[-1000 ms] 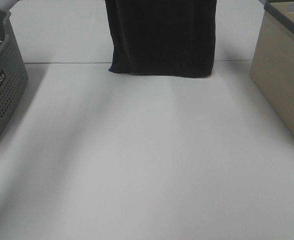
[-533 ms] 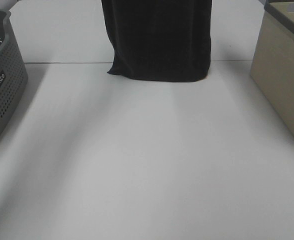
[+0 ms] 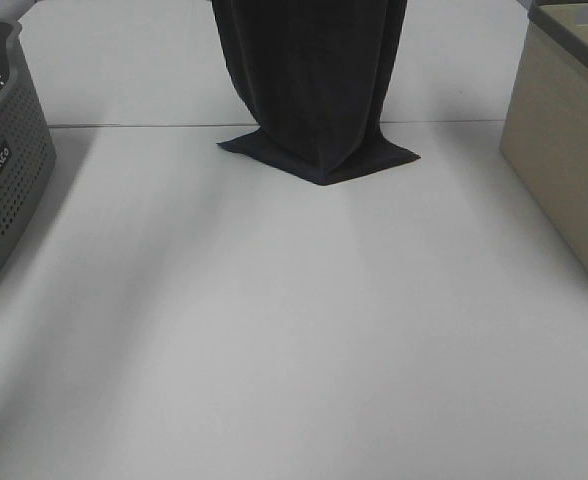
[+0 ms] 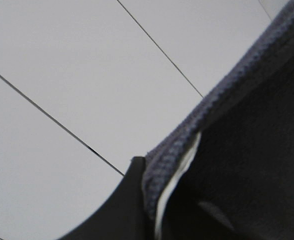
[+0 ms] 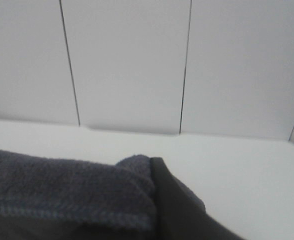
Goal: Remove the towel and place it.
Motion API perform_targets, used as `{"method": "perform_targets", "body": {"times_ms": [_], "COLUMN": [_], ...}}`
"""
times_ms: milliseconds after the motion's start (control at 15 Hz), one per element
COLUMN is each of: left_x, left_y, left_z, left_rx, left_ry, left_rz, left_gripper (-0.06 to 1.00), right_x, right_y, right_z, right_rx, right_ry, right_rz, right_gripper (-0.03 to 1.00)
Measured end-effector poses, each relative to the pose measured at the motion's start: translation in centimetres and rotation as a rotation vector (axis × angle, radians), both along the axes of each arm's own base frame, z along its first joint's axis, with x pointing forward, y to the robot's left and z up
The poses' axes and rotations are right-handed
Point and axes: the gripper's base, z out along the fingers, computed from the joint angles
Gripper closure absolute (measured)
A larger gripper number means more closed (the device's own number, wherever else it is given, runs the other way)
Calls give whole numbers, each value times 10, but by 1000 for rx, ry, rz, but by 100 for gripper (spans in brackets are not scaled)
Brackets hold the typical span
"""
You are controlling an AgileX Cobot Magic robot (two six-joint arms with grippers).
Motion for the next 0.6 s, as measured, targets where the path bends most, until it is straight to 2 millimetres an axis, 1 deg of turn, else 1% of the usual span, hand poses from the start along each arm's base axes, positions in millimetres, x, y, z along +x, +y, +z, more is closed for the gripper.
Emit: {"method": "perform_targets", "body": {"times_ms": [133,200,267,333,400,467,533,600], "left_x": [-13,-21,-26,-36,-57,-67,-72,-79], "left_y": [3,5,6,9,15,18,19,21], "left_z": [2,4,5,9,18,21,23,25], "left_rx": [19,17,14,9,-18,-27,-33,-55], "left_ry": [150,232,275,346,483,553,586,638], "left_rz": [-13,-14,-14,-10,8,19,25,36], "left_gripper": [94,94,94,94,94,94,94,94], "right_x": [-5,-11,-14,-23,-46,-53,-64,-73], "right_y": [4,5,6,5,-1,-3,-6,-7], "right_z": [-15,-16,-17,-12,4,8,13,13], "right_rx": [-29,-59,-69,-80,-94,-97,-102,-111], "right_ry": [175,234,264,311,374,396,439,497], "right_rz": [59,94,110,136,164,172,186,205], "right_gripper": [95,95,95,95,95,95,95,95]}}
